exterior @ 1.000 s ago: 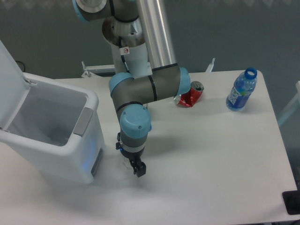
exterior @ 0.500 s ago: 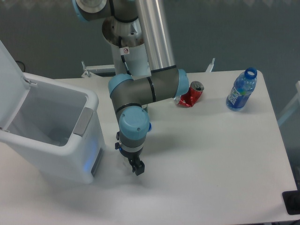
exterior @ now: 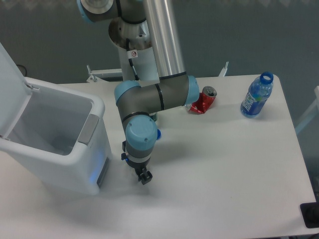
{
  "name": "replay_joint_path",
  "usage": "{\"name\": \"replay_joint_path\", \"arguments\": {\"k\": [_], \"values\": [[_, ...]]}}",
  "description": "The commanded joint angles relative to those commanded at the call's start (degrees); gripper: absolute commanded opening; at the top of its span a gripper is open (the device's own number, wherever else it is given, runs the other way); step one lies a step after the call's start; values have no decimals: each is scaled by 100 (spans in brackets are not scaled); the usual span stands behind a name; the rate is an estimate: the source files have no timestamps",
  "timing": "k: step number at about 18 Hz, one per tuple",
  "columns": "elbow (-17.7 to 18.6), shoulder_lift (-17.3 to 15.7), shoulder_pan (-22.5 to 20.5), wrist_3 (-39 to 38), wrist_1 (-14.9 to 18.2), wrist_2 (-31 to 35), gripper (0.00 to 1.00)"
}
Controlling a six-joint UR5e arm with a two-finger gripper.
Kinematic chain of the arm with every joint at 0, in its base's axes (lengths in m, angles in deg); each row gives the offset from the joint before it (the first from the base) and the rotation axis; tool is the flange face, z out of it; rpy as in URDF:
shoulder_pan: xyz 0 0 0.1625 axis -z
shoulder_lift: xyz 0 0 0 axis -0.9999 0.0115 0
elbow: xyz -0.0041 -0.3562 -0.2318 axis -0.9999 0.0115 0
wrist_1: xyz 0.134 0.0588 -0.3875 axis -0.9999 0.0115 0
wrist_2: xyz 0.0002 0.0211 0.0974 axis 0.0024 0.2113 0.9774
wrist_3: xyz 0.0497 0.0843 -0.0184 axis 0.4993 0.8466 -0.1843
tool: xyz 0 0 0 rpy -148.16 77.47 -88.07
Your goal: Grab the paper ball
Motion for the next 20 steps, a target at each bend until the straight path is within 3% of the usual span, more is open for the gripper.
{"name": "replay_joint_path", "arguments": {"k": [13,20], "values": [[-518,-79,-290,-386,18,9,0],[-1255,-70,-799,-413,88,44,0]]}}
